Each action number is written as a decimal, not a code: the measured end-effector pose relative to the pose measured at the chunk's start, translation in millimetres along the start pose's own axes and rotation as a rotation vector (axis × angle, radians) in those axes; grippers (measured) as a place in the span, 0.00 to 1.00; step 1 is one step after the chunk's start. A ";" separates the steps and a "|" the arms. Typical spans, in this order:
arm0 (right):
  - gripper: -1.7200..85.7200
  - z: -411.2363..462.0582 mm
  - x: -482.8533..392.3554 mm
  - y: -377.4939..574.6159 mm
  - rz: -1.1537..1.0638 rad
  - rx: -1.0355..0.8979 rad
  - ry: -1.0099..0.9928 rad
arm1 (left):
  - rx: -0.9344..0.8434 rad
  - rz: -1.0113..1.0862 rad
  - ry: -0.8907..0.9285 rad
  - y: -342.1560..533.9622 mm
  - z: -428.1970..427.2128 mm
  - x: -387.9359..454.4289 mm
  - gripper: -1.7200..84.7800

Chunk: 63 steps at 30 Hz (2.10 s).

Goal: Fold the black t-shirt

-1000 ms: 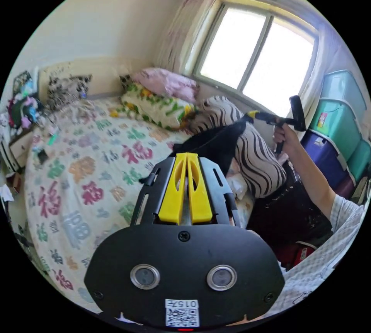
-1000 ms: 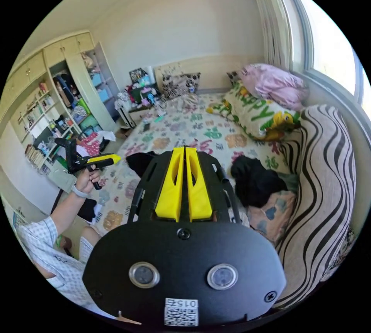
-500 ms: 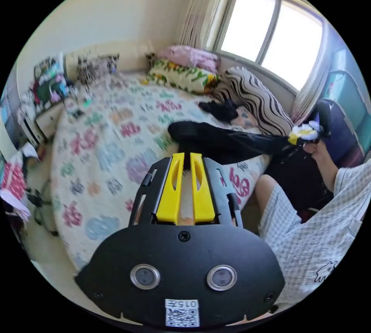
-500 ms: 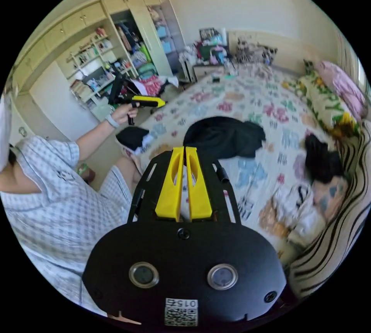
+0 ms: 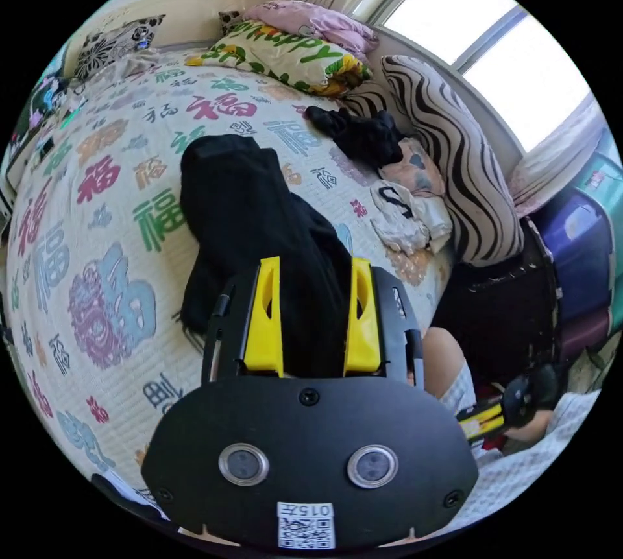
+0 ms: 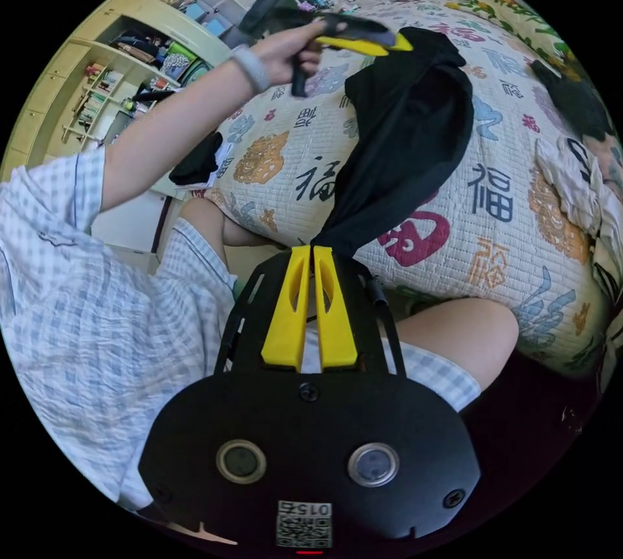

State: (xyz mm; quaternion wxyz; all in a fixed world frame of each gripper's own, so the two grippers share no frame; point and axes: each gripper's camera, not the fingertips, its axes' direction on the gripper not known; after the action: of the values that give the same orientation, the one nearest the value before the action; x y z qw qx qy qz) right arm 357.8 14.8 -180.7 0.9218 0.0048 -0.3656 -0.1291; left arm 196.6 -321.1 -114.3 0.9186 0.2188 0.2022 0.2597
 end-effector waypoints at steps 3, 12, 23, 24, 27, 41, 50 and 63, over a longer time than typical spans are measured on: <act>0.01 6.1 8.2 -1.6 -0.006 0.003 -0.038 | 0.009 -0.043 -0.102 -29.4 8.4 2.4 0.18; 0.02 12.9 34.5 5.4 -0.005 -0.001 -0.074 | 0.041 -0.081 -0.447 -60.2 -1.7 1.9 0.16; 0.02 -0.4 51.9 25.3 0.053 0.044 -0.057 | 0.130 -0.064 -0.359 20.4 -112.6 -52.3 0.04; 0.02 -1.9 53.4 27.1 0.061 0.051 -0.061 | 0.160 -0.071 -0.319 43.1 -139.5 -63.8 0.03; 0.02 -12.2 61.8 37.6 0.108 0.089 -0.077 | 0.246 -0.119 -0.250 117.8 -211.2 -91.6 0.02; 0.02 -82.6 83.4 82.2 0.319 0.235 -0.153 | 0.536 -0.445 -0.151 410.8 -431.1 -142.3 0.02; 0.01 -216.0 87.9 -140.2 0.086 0.393 0.038 | 0.697 -0.415 -0.052 265.6 -545.7 -227.1 0.01; 0.01 -365.7 -67.1 -216.1 -0.169 0.605 0.330 | 0.916 -0.064 -0.236 286.5 -712.4 -140.6 0.02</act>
State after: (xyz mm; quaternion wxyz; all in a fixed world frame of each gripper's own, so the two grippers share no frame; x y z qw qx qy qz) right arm 507.1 -209.2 -516.1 0.9113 0.3285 -0.2319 -0.0882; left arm -370.4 31.4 -518.8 0.7518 0.6230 0.1969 0.0888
